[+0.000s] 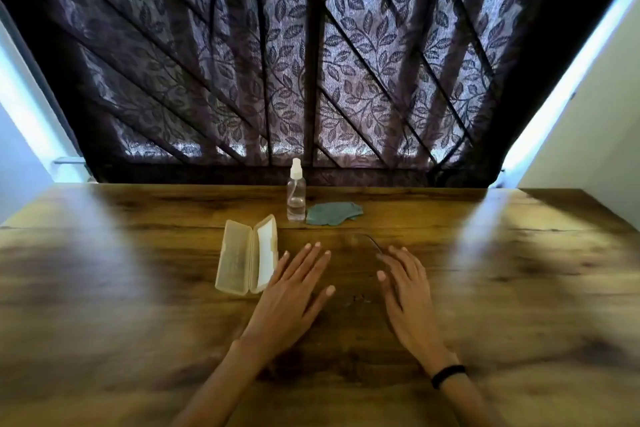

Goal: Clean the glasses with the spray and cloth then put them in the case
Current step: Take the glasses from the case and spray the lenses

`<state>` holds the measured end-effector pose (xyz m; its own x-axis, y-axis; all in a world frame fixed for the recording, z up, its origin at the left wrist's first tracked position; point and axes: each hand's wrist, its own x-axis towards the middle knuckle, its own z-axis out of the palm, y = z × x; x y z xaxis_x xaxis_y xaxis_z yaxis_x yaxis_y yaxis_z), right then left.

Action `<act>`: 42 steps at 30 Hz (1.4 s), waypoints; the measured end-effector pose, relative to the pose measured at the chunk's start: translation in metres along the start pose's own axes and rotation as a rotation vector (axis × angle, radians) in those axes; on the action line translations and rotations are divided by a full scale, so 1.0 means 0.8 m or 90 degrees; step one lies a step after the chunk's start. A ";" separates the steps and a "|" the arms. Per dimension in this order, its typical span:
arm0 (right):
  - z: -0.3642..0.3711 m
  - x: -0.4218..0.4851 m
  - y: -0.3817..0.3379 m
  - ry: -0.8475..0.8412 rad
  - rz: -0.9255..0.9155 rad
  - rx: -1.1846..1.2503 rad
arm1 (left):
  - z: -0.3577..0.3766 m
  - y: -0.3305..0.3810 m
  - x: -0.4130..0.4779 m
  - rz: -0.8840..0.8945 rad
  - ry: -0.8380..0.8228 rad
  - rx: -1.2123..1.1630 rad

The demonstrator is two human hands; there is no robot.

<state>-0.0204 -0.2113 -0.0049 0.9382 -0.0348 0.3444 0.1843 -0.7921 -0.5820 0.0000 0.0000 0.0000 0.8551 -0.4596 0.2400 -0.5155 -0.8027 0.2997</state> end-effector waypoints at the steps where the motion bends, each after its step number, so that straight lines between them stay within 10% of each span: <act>1: 0.000 -0.004 0.002 0.014 0.008 0.024 | 0.000 0.001 -0.002 0.025 -0.018 0.004; 29: -0.008 -0.002 0.014 0.090 0.071 0.304 | -0.006 -0.014 -0.011 0.203 0.094 -0.044; 42: -0.047 0.091 -0.038 0.204 0.004 0.432 | -0.069 -0.021 0.049 0.125 0.305 -0.230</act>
<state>0.0313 -0.2128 0.0658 0.8274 -0.2964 0.4770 0.4170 -0.2448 -0.8753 0.0390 0.0163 0.0558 0.6660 -0.2967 0.6844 -0.7180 -0.5036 0.4805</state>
